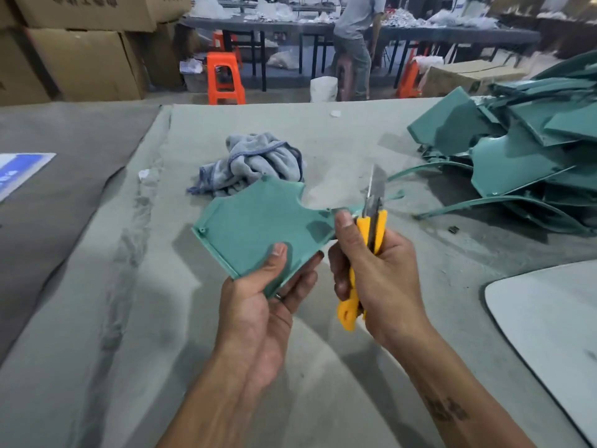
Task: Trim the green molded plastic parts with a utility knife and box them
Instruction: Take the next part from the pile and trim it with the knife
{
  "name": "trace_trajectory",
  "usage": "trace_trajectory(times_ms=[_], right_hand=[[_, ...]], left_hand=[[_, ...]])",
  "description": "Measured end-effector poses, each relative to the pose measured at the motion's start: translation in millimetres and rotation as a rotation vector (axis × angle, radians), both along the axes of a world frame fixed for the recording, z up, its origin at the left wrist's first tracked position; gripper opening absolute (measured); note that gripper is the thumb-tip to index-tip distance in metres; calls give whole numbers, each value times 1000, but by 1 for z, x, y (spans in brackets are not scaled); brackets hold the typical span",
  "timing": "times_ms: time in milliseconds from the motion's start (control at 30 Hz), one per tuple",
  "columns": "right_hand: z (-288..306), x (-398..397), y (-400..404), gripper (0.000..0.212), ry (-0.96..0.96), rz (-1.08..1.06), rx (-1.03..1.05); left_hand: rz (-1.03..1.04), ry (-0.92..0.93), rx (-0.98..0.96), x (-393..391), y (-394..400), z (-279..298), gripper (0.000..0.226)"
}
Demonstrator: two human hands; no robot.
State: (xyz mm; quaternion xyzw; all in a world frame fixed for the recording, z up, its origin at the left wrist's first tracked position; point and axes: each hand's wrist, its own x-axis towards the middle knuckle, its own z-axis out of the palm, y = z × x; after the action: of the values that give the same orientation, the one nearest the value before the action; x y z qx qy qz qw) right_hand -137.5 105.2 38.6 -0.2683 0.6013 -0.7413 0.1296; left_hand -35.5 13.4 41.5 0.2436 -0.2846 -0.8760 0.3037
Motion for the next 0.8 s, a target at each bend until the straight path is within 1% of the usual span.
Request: trace_trajectory(times_ms=[33,67,100,133,200,300,367,433,500,533,567,600,633,667,700,733,800], right_hand=[[-1,-4,3,63,148,-16,91],[-2,-8,7,63,323,-47,191],[-3,-11,10,55,485,-60,269],[-4,-13,14,45,604,-48,318],[-7,-17,17,37,721,-3,322],[-10,-18,14,38,842,-64,304],[-11,-21,12,37,849,-199,289],[-14,-34,12,39,759,-369,291],[-17,-51,16,46,540,-483,364],[-19,-59,19,48,406,-503,380],[-21,-66,23,49,321,-532,404],[-23,-72,27,47,314,-585,445],[-23,-75,31,45,356,-641,484],[-23,-74,33,42,399,-674,469],[-21,-71,32,39,442,-668,412],[-18,-65,31,37,495,-627,341],[-14,-51,24,35,603,-468,205]], left_hand=[[29,15,73,0,-4,1,13],[49,29,118,1,-8,3,12],[62,29,135,2,-13,4,12],[66,21,136,3,-16,6,12],[56,-5,115,6,-19,7,13],[21,-44,85,8,-17,7,13],[19,-34,85,9,-18,7,14],[35,-27,56,10,-23,7,15],[53,-42,-17,14,-29,7,16],[62,-48,-49,16,-33,7,17],[73,-48,-68,18,-36,8,17],[84,-44,-76,21,-38,8,17],[91,-39,-75,22,-40,8,17],[95,-35,-72,22,-40,8,17],[91,-32,-74,21,-40,9,17],[85,-35,-81,20,-39,9,18],[75,-43,-103,19,-38,9,18]])
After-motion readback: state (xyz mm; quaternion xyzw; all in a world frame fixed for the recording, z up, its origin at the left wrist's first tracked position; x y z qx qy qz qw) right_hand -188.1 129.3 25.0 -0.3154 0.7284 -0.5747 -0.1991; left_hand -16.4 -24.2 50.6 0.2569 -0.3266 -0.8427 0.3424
